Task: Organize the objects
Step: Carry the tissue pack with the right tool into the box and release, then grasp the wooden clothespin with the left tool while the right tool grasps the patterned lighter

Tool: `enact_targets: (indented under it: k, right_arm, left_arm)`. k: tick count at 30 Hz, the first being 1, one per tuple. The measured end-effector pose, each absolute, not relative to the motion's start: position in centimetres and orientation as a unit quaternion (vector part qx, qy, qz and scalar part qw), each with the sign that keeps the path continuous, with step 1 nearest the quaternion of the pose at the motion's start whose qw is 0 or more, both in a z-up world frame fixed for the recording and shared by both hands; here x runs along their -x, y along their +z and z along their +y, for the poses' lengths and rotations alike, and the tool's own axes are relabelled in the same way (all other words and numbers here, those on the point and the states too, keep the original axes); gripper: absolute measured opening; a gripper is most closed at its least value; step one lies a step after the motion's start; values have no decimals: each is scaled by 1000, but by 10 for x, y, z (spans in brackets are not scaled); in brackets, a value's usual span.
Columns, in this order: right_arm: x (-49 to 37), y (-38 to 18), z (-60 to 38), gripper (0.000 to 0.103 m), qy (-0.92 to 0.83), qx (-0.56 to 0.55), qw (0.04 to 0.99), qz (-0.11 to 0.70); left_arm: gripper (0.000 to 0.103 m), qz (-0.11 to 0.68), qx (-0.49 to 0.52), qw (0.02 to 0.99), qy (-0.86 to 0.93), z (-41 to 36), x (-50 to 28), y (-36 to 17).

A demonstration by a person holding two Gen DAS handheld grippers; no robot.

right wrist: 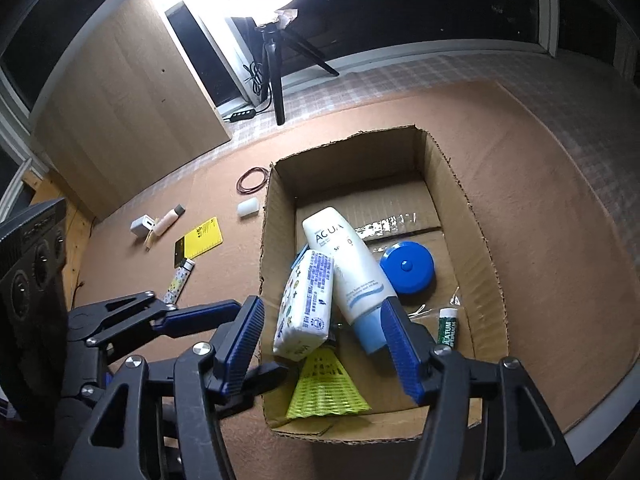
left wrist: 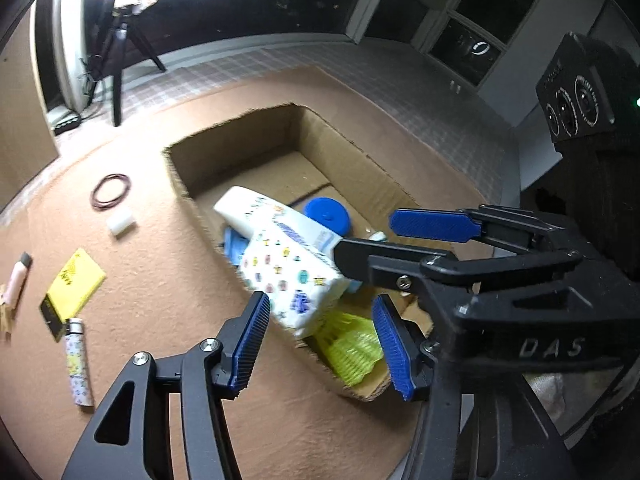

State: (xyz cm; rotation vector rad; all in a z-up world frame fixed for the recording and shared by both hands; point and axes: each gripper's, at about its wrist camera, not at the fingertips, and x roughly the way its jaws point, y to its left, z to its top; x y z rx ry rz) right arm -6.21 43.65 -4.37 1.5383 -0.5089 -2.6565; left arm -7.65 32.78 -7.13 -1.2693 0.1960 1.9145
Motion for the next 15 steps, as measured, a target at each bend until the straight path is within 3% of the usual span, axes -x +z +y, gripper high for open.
enact_targets:
  k: [15]
  right_arm:
    - [70, -28, 397, 57, -862, -479, 41, -160]
  left_arm:
    - [58, 44, 506, 306, 806, 202, 109, -68]
